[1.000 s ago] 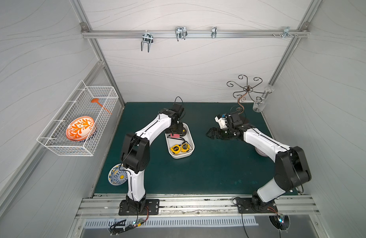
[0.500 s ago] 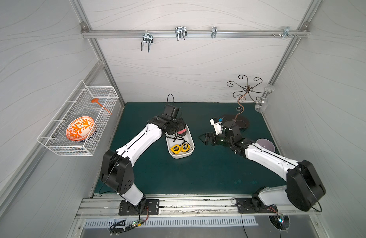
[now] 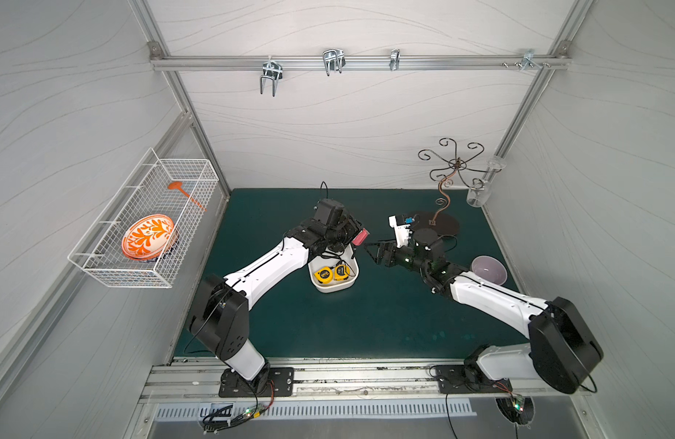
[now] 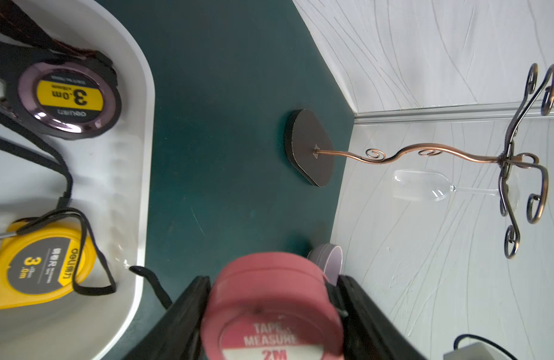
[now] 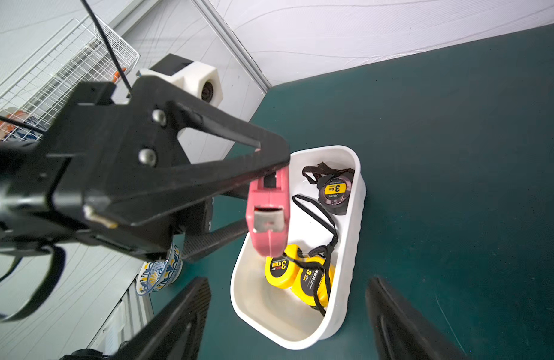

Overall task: Take the tape measure out of the storage box
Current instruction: Place the tape measure at the center of the board.

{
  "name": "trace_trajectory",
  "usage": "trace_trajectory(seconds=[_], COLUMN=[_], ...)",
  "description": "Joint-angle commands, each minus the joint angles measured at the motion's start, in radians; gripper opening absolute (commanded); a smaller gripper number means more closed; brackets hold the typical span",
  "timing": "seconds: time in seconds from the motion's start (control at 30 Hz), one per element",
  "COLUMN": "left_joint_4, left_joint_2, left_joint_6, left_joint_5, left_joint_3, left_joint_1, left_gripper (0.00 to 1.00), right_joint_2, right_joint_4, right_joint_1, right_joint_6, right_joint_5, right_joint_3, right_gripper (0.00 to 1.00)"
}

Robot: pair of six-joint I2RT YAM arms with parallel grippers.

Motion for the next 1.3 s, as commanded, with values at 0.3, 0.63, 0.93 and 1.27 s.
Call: trace_trajectory(seconds=[0.3, 0.63, 0.93, 1.27], left_joint_4=[0.058, 0.071, 0.062, -0.104], left_joint_2=[0.022, 0.009, 0.003, -0.094], left_joint_6=[-0.065, -0.084, -0.051, 0.158], left_joint_5=[-0.003, -0.051, -0.079, -0.166], left_joint_3=[0.014, -0.009, 0.004, 0.017], left_joint_1=[-0.076, -0.094, -0.089, -0.009], left_gripper=[0.00, 0.00, 0.36, 0.99], right_joint_2=[0.057, 0.047, 0.033, 0.064], right_joint_4=[0.071, 0.081, 0.054, -0.023], right_joint_1=[0.006, 0.007, 0.003, -0.153], right_joint_6=[-0.009, 0.010, 0.004, 0.059], right_joint_5=[0.038, 0.037, 0.041, -0.074], right_joint_3=[0.033, 0.008, -0.012, -0.020], right_gripper=[0.65, 0.35, 0.05, 0.01])
